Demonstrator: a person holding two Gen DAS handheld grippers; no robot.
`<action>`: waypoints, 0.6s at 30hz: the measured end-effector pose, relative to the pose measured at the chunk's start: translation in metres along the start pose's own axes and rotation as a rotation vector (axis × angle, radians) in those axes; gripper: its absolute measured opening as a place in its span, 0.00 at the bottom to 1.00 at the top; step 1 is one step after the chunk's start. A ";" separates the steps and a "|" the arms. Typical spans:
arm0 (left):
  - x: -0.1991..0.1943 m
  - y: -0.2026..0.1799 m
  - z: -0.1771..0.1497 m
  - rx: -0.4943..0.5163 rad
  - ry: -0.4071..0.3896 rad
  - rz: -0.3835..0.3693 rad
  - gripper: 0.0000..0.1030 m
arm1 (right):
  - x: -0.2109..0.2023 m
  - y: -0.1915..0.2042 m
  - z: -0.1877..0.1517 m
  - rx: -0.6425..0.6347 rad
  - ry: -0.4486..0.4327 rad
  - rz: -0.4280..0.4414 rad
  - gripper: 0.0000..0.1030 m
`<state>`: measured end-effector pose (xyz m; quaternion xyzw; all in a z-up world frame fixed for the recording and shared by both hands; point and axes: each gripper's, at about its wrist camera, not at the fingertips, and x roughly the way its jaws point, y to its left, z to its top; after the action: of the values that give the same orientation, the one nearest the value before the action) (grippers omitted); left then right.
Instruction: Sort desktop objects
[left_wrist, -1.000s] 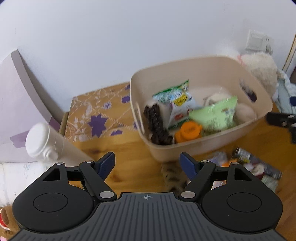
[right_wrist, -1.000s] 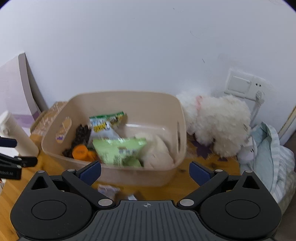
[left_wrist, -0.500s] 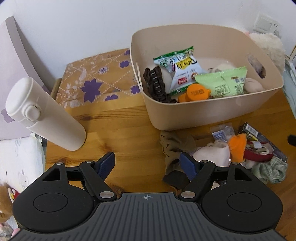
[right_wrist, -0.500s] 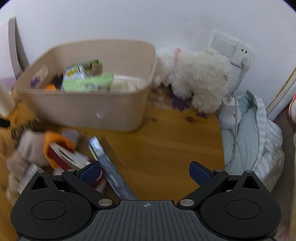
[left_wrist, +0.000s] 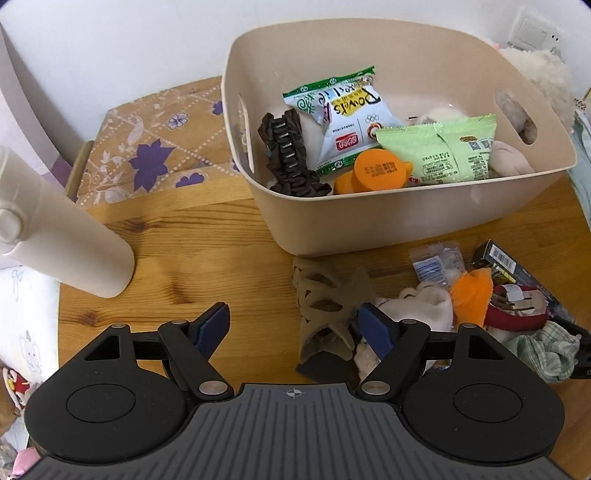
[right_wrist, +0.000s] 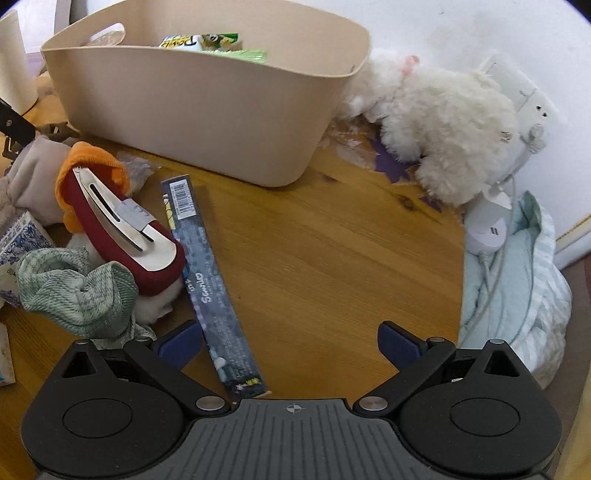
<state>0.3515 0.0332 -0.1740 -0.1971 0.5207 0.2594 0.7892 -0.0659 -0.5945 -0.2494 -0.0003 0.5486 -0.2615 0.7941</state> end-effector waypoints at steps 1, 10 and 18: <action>0.003 -0.001 0.001 -0.004 0.005 0.000 0.76 | 0.002 0.001 0.001 -0.011 -0.003 0.003 1.00; 0.020 0.002 0.005 -0.076 0.031 -0.038 0.76 | 0.020 0.015 0.014 -0.113 -0.043 0.036 0.92; 0.025 0.008 0.009 -0.181 0.044 -0.093 0.77 | 0.025 0.017 0.026 -0.127 -0.066 0.052 0.92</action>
<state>0.3615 0.0496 -0.1939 -0.2973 0.5025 0.2641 0.7677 -0.0294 -0.5972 -0.2653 -0.0449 0.5374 -0.2053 0.8167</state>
